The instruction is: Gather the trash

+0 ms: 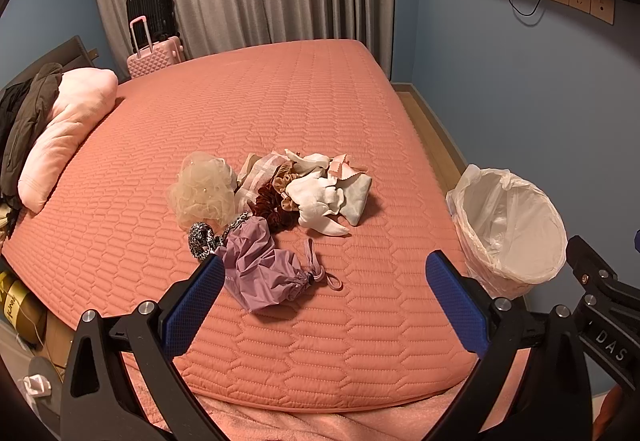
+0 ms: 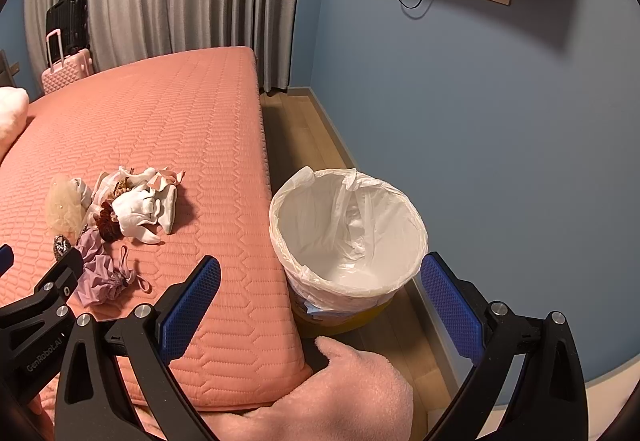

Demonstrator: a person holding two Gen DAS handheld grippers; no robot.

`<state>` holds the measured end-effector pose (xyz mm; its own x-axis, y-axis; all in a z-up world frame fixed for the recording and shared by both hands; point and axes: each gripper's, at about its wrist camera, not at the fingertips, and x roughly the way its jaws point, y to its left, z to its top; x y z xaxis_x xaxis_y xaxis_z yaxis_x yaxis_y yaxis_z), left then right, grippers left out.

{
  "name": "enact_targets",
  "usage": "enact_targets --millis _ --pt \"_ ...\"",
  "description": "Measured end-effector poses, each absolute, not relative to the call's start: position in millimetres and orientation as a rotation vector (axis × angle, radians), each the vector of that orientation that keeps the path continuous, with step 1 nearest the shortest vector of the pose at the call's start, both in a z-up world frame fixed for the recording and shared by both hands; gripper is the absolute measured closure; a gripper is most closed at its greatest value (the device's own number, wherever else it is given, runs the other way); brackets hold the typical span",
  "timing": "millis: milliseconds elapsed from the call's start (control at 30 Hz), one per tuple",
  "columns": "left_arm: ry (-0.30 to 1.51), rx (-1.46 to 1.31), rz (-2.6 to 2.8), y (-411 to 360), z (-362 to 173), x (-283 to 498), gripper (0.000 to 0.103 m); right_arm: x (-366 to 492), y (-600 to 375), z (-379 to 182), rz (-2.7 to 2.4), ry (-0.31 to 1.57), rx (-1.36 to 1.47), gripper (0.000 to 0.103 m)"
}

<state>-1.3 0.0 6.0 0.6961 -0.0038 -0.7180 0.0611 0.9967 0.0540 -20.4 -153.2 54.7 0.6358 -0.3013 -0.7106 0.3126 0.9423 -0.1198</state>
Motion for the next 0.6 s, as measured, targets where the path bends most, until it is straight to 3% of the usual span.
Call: enact_targets --millis 600 --pt "0.803 0.081 -0.049 -1.3 5.7 -3.0 0.007 -21.2 -153.1 54.4 -0.353 0.804 0.014 0.006"
